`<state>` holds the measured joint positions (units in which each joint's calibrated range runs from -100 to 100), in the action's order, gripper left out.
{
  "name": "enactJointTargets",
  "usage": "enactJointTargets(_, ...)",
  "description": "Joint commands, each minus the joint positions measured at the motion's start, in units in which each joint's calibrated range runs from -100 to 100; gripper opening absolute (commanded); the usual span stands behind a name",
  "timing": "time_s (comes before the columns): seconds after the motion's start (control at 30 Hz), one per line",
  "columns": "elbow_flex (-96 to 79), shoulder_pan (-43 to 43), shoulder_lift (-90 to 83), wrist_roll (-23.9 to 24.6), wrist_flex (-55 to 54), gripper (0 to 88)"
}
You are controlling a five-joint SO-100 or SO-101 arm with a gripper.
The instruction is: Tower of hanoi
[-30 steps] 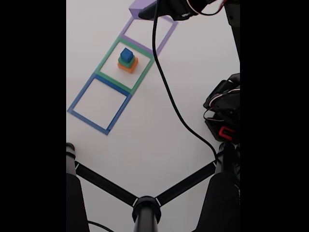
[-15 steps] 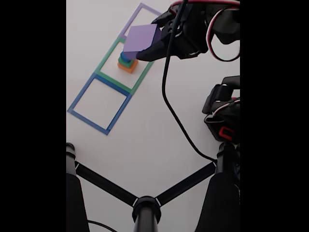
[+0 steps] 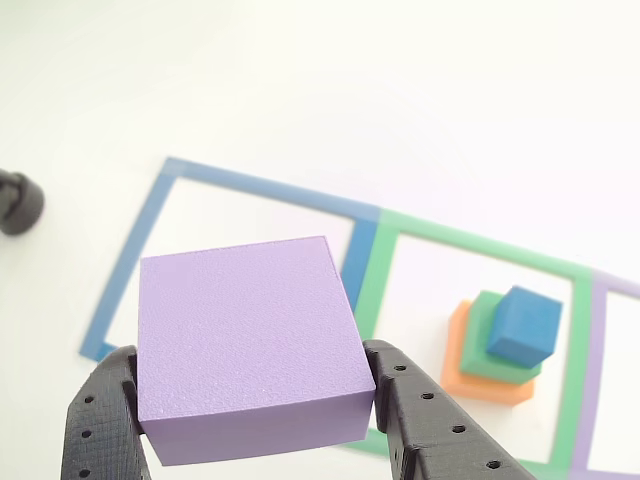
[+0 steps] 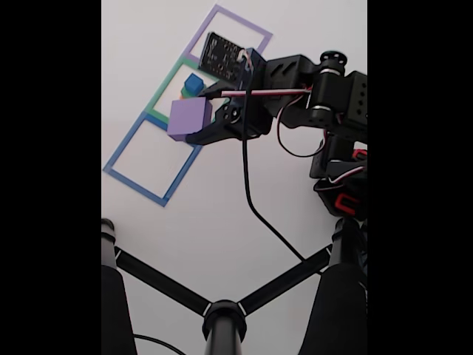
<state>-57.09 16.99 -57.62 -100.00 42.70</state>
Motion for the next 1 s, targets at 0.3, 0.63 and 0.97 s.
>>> enactJointTargets(0.3, -28.91, 2.65, 15.87, 0.0, -55.69, 12.4)
enactJointTargets(0.63, -25.73, 4.63, 45.04, 0.0, -84.83, 12.2)
enactJointTargets(0.97, -15.83, 5.01, 64.75, 0.0, -97.37, 12.4)
